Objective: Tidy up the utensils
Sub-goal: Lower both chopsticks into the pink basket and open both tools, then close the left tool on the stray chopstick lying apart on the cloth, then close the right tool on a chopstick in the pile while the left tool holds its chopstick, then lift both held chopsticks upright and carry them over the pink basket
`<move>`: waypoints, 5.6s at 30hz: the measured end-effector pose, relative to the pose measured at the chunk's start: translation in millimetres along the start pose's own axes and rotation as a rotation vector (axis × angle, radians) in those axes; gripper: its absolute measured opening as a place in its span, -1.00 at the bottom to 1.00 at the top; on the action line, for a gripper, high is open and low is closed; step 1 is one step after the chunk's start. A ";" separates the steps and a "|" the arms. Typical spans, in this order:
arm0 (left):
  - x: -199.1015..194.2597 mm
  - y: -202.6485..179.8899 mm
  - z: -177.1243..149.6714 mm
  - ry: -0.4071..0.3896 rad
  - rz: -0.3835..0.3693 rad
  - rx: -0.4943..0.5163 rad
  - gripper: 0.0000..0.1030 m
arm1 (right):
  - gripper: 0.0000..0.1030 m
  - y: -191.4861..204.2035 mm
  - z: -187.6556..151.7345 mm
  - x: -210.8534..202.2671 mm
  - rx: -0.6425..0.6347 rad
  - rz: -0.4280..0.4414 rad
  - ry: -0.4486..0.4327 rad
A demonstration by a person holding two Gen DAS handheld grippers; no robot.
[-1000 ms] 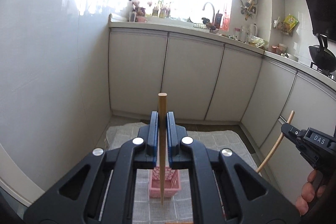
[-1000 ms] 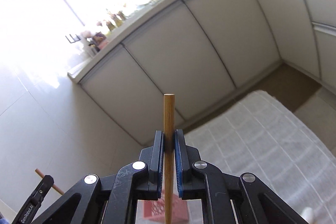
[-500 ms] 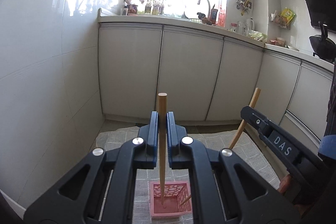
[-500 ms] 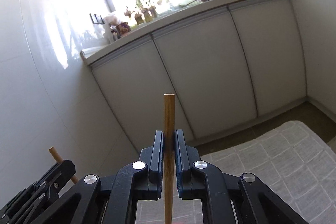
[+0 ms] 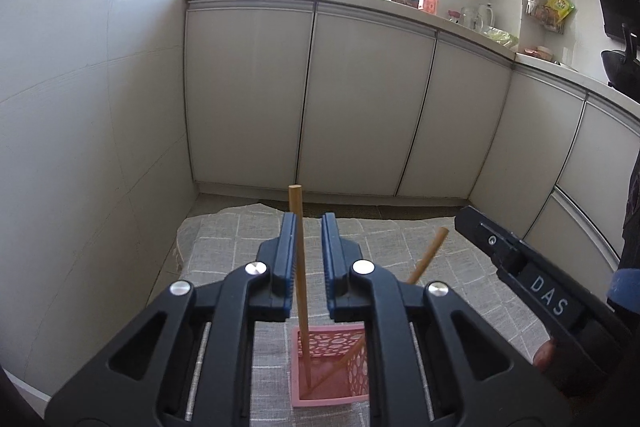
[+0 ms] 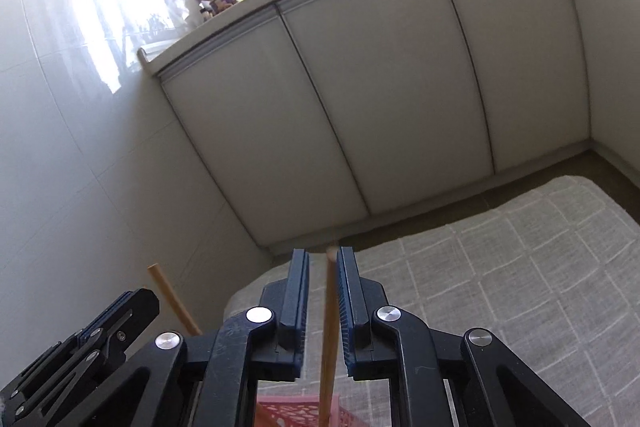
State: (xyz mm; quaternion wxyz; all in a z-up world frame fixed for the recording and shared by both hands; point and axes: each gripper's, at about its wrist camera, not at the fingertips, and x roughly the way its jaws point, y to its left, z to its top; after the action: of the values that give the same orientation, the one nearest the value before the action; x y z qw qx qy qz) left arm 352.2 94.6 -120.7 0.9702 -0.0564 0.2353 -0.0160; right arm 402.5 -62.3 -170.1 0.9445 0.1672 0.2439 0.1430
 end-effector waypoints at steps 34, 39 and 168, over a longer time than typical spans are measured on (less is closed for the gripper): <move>-118.2 -6.5 -83.1 0.476 0.044 0.010 0.82 | 0.80 -41.5 -35.9 -189.6 -0.062 -0.143 0.309; -115.0 -5.0 -119.9 0.586 0.012 -0.038 0.82 | 0.80 -54.8 -57.4 -190.7 -0.066 -0.175 0.402; -170.4 7.9 -104.4 0.343 0.069 -0.039 -0.84 | -0.86 22.9 -133.8 -145.4 -0.364 0.029 0.410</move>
State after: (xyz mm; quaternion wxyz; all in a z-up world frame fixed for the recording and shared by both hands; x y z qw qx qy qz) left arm 152.9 101.6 -136.4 0.9144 -0.0636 0.3995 0.0127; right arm 208.0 -59.8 -211.6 0.8878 -0.0344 0.3979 0.2287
